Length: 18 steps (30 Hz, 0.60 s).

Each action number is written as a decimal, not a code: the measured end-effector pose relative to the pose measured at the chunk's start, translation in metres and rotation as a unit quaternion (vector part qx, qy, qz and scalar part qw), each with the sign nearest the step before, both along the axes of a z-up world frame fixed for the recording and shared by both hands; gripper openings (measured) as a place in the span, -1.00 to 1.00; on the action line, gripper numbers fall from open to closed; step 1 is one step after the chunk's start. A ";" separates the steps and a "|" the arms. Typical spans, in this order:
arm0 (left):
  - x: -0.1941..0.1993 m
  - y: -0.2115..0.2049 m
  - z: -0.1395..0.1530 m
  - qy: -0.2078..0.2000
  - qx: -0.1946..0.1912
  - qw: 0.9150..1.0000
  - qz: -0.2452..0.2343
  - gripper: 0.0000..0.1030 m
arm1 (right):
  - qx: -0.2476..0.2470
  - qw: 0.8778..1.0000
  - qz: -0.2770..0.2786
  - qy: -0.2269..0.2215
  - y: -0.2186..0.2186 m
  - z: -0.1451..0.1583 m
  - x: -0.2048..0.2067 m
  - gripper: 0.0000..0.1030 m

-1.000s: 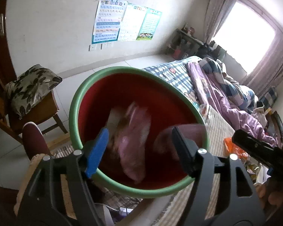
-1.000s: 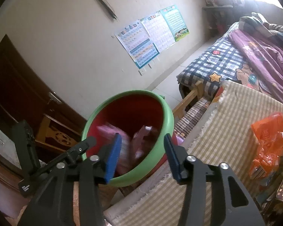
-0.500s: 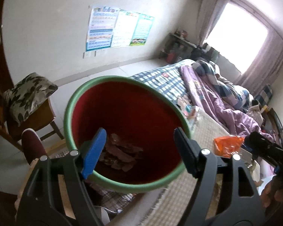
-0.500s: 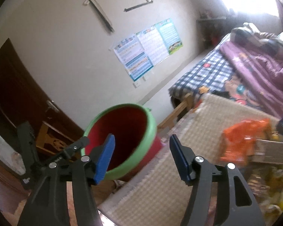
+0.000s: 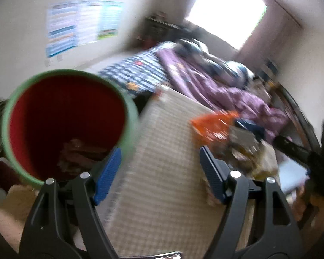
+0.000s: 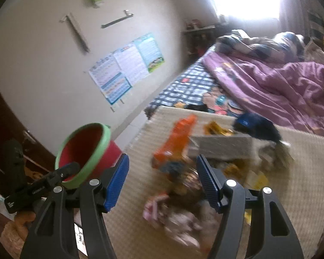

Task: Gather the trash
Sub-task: 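Open both grippers to drop the pink wrappers into the bucket, then grasp the white floral wrapper with the left gripper while the right gripper reaches the pile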

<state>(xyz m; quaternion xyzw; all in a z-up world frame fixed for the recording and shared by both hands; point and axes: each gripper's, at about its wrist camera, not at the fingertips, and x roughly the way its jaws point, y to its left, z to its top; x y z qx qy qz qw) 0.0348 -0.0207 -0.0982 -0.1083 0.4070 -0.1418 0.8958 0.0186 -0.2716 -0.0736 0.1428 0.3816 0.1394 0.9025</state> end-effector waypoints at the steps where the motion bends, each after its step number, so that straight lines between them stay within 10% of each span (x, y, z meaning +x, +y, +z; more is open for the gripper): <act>1: -0.001 -0.010 -0.003 0.002 0.005 1.000 -0.018 0.39 | 0.001 1.000 -0.005 0.004 -0.006 -0.002 -0.003 0.22; 14: 0.011 -0.097 -0.077 0.144 -0.035 0.978 -0.147 0.39 | 0.027 0.997 -0.047 0.047 -0.045 -0.031 -0.043 0.22; 18: 0.008 -0.098 -0.091 0.175 -0.071 0.969 -0.159 -0.15 | 0.025 0.997 -0.048 0.046 -0.045 -0.030 -0.044 0.22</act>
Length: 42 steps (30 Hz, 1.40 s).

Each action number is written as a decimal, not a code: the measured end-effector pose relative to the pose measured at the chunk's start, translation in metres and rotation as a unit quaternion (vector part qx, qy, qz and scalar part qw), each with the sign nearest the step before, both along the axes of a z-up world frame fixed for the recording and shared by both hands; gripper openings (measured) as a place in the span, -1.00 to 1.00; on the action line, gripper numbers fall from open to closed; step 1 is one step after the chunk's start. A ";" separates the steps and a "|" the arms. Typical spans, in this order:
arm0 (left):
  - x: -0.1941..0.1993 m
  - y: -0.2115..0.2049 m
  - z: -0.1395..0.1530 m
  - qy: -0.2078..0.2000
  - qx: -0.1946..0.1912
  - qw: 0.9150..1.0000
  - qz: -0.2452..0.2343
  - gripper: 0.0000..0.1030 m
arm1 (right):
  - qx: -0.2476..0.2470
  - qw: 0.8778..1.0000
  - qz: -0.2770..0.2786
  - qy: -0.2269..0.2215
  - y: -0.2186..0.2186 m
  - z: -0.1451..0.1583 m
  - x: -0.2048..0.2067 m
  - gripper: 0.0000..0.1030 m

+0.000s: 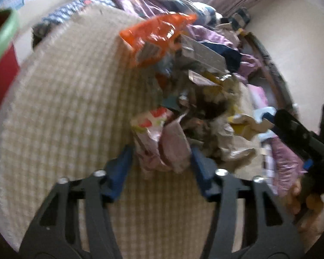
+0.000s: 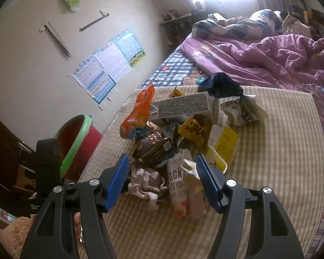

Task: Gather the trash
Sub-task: 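Grasp the white floral wrapper with the left gripper while the right gripper reaches the pile, then grasp the brown chocolate wrapper with the right gripper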

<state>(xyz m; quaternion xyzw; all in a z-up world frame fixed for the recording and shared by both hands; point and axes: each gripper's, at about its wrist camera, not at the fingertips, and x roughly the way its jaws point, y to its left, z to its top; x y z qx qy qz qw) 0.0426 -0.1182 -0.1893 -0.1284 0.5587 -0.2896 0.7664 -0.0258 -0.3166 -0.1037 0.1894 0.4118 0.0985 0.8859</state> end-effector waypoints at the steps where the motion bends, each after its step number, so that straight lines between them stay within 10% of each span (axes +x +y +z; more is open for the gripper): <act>1: -0.001 -0.003 0.001 -0.003 0.006 1.000 0.001 -0.17 | -0.002 1.000 0.002 -0.002 0.001 0.002 0.000 0.22; 30: -0.014 0.147 0.105 -0.166 0.061 0.963 0.204 -0.21 | -0.162 0.982 0.084 0.043 0.080 -0.026 0.063 0.25; 35: -0.014 0.156 0.104 -0.163 0.060 0.960 0.217 -0.21 | -0.152 0.984 0.086 0.046 0.078 -0.035 0.060 -0.48; 42: -0.013 0.157 0.099 -0.157 0.058 0.961 0.221 -0.21 | -0.126 0.989 0.078 0.023 0.071 -0.019 0.052 -0.56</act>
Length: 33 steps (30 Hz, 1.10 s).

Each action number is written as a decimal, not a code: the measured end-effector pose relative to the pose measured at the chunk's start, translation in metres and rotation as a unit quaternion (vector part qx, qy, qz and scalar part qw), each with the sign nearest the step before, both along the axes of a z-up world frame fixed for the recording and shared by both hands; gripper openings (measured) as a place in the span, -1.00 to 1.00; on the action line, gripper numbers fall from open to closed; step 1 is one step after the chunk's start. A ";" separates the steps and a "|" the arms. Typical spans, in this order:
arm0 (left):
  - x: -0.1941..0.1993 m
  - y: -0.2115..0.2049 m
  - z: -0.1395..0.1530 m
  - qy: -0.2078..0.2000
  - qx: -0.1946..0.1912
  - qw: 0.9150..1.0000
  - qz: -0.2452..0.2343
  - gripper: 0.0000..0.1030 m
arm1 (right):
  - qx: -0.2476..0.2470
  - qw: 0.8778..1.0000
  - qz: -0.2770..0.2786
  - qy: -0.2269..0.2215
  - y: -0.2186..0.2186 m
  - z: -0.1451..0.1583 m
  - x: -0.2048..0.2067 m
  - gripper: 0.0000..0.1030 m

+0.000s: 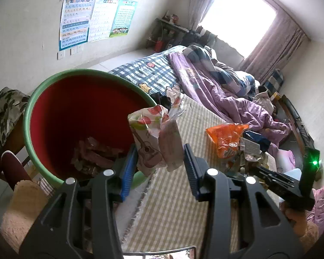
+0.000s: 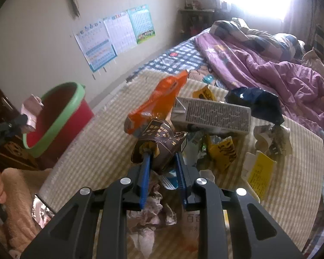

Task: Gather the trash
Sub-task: 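Grasp the brown chocolate wrapper with the right gripper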

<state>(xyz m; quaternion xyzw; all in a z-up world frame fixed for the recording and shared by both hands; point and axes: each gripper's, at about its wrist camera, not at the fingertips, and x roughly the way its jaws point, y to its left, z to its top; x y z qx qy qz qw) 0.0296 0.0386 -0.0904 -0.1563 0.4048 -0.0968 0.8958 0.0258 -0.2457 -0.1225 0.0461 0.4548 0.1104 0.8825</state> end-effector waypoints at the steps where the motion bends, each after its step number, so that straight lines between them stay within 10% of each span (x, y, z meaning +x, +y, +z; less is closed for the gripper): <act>1: 0.000 0.000 0.000 0.000 0.000 1.000 0.000 -0.21 | 0.005 1.000 0.000 -0.003 -0.001 0.003 -0.001 -0.56; 33: 0.004 0.008 -0.006 0.007 -0.006 1.000 0.011 -0.20 | 0.079 0.995 0.024 -0.047 0.013 0.037 -0.013 -0.56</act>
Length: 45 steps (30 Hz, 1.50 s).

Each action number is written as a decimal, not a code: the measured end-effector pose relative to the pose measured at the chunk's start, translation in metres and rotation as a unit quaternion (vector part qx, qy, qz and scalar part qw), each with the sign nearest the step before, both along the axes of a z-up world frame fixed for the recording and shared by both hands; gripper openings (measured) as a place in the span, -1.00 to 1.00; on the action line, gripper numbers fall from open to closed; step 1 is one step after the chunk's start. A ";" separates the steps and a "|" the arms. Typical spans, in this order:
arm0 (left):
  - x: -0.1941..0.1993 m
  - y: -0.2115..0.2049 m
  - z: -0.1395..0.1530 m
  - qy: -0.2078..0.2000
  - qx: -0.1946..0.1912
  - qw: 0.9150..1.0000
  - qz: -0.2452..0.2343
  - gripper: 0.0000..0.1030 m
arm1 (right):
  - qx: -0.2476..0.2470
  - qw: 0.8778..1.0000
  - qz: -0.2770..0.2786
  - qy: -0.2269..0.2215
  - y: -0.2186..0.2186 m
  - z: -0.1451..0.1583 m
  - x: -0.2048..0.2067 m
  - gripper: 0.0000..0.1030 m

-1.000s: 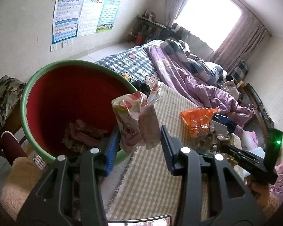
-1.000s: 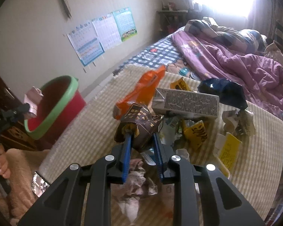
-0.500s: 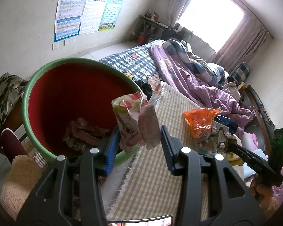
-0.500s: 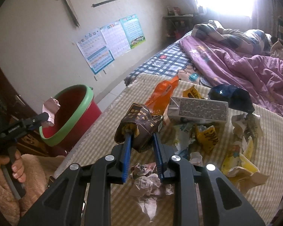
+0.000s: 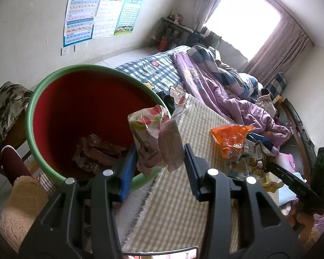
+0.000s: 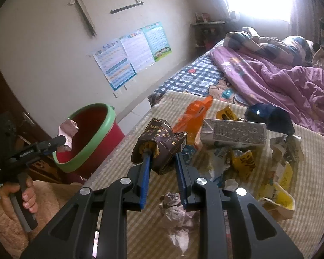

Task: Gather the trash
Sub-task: 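Grasp the brown chocolate wrapper with the right gripper, then carry both wrappers over the red bucket with both grippers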

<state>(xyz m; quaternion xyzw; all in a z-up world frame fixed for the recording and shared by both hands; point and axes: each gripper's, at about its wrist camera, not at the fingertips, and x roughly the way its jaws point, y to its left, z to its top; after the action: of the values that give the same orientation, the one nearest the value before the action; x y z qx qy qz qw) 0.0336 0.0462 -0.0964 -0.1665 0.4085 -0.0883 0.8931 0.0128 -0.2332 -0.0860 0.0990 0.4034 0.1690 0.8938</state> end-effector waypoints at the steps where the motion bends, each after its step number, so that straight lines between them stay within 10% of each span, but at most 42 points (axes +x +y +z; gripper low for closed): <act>1: 0.000 0.000 0.000 0.000 0.000 1.000 0.000 -0.20 | 0.001 1.000 0.002 -0.001 0.001 0.001 0.000 -0.56; 45: -0.005 0.020 -0.002 -0.003 -0.005 0.999 0.038 -0.20 | 0.034 0.995 0.087 -0.015 0.069 0.014 0.008 -0.56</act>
<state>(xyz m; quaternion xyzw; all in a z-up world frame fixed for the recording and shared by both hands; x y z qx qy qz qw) 0.0285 0.0665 -0.0986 -0.1862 0.3986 -0.0573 0.8962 0.0208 -0.1642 -0.0717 0.0908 0.3912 0.2614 0.8777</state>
